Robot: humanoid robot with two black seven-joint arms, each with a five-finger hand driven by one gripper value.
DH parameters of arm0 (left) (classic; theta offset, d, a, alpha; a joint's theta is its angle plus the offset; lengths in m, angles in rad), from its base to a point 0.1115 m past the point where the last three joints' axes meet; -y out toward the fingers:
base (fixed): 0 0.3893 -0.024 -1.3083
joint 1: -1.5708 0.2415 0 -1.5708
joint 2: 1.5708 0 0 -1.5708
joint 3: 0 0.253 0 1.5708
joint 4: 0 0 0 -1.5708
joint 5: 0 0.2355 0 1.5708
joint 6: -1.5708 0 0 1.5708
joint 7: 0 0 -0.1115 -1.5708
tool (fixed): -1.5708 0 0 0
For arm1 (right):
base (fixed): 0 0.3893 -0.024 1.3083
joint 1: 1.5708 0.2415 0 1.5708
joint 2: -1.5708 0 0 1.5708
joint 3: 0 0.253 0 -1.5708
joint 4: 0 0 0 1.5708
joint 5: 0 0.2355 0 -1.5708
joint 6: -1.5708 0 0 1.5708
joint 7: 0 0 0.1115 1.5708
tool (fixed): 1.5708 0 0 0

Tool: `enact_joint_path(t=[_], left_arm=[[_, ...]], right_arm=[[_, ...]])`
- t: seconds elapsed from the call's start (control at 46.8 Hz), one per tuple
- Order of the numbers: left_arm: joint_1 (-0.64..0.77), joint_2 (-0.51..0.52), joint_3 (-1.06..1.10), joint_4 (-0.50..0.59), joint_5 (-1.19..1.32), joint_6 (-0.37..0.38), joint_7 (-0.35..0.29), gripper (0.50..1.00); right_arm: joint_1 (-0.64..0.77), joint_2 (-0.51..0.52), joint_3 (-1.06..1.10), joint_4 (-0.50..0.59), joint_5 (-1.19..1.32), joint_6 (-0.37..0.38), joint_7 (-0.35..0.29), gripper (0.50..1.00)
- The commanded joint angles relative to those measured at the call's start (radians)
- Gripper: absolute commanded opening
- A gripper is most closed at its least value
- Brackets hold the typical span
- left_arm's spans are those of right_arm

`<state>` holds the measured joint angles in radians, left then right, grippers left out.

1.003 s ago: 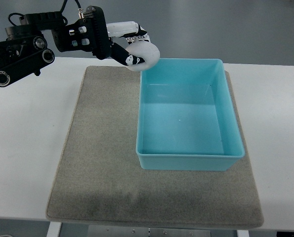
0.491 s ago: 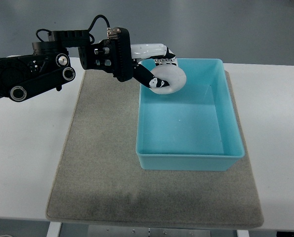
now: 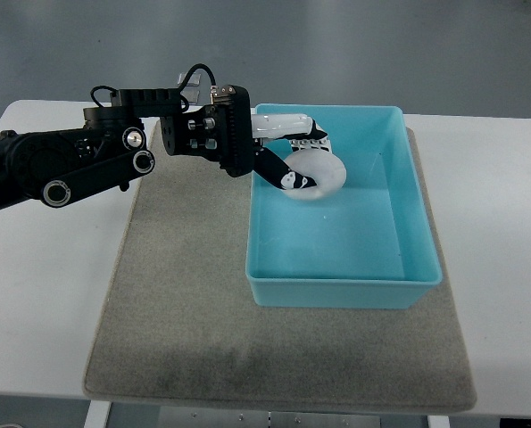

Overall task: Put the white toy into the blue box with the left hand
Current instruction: 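Carry the rabbit toy over the blue box with the left hand, then open the left hand to release the rabbit toy into the box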

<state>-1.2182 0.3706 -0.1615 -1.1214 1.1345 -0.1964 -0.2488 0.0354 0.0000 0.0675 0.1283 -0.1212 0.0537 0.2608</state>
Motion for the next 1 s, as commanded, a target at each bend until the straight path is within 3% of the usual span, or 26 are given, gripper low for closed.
enact_joint_path(t=[0.0, 0.043, 0.107, 0.213, 0.32, 0.406, 0.555, 0.982], left_arm=[[0.000, -0.001, -0.001, 0.000, 0.001, 0.000, 0.000, 0.500], [0.005, -0.002, -0.001, 0.000, -0.001, 0.000, -0.001, 0.500], [0.008, -0.002, 0.000, 0.000, 0.001, 0.000, 0.000, 0.557], [0.014, -0.002, 0.000, 0.000, 0.001, 0.000, 0.000, 0.743], [0.016, -0.002, 0.000, 0.000, -0.001, 0.000, 0.000, 0.780], [0.016, -0.002, 0.000, 0.000, -0.001, 0.000, 0.000, 0.887], [0.016, -0.007, 0.002, 0.002, -0.001, 0.000, 0.000, 0.919], [0.014, -0.007, -0.027, 0.069, -0.005, 0.006, -0.001, 0.924]], right_arm=[[0.000, 0.000, 0.000, 0.001, 0.000, 0.000, 0.000, 0.936], [0.000, 0.000, 0.000, 0.001, 0.000, 0.000, 0.000, 0.936], [0.000, 0.000, 0.000, 0.001, 0.000, 0.000, 0.000, 0.936], [0.000, 0.000, 0.000, -0.001, 0.000, 0.000, 0.000, 0.936], [0.000, 0.000, 0.000, 0.001, 0.000, 0.000, 0.000, 0.936], [0.000, 0.000, 0.000, 0.001, 0.000, 0.000, 0.000, 0.936], [0.000, 0.000, 0.000, 0.001, 0.000, 0.000, 0.000, 0.936], [0.000, 0.000, 0.000, -0.001, 0.000, 0.000, 0.000, 0.936]])
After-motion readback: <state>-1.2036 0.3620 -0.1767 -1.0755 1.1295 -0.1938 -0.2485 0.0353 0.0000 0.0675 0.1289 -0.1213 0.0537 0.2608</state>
